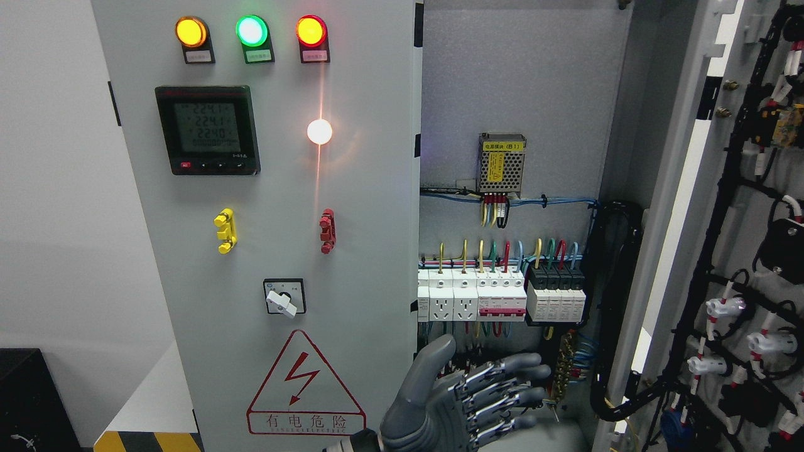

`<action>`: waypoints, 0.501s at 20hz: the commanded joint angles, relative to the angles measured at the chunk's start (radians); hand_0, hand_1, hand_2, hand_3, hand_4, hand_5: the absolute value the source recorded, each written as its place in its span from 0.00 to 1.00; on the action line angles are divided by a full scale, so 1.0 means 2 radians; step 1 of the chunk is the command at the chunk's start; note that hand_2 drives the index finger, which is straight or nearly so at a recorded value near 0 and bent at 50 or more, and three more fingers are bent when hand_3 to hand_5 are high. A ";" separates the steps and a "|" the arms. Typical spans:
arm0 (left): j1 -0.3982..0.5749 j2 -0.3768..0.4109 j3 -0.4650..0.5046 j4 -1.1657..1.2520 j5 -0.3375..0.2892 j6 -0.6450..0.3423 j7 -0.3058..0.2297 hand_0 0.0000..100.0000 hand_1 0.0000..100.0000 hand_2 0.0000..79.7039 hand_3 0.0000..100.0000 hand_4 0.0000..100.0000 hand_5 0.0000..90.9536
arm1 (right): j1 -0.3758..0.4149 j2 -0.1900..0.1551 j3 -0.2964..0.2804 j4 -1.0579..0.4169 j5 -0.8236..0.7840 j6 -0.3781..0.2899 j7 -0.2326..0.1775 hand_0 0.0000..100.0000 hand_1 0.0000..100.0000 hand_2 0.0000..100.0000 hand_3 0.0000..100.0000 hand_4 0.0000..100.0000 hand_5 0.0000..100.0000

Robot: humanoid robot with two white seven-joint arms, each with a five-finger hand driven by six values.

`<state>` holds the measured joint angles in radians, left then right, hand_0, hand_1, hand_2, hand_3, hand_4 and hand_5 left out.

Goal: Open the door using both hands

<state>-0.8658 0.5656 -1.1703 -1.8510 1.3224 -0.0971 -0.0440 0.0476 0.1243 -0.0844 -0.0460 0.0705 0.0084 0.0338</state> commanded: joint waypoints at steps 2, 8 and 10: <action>0.099 0.067 -0.012 0.018 -0.035 -0.005 0.000 0.00 0.00 0.00 0.00 0.00 0.00 | 0.000 0.000 0.000 0.000 0.000 0.000 0.000 0.00 0.00 0.00 0.00 0.00 0.00; 0.185 0.074 -0.004 0.055 -0.087 -0.012 -0.003 0.00 0.00 0.00 0.00 0.00 0.00 | 0.000 0.000 0.000 0.000 0.000 0.000 0.000 0.00 0.00 0.00 0.00 0.00 0.00; 0.209 0.075 0.001 0.073 -0.090 -0.013 -0.004 0.00 0.00 0.00 0.00 0.00 0.00 | 0.000 0.000 0.000 0.000 -0.001 0.000 0.000 0.00 0.00 0.00 0.00 0.00 0.00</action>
<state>-0.5942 0.6518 -1.1786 -1.7982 1.1965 -0.1200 -0.0489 0.0476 0.1243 -0.0844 -0.0460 0.0705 0.0085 0.0338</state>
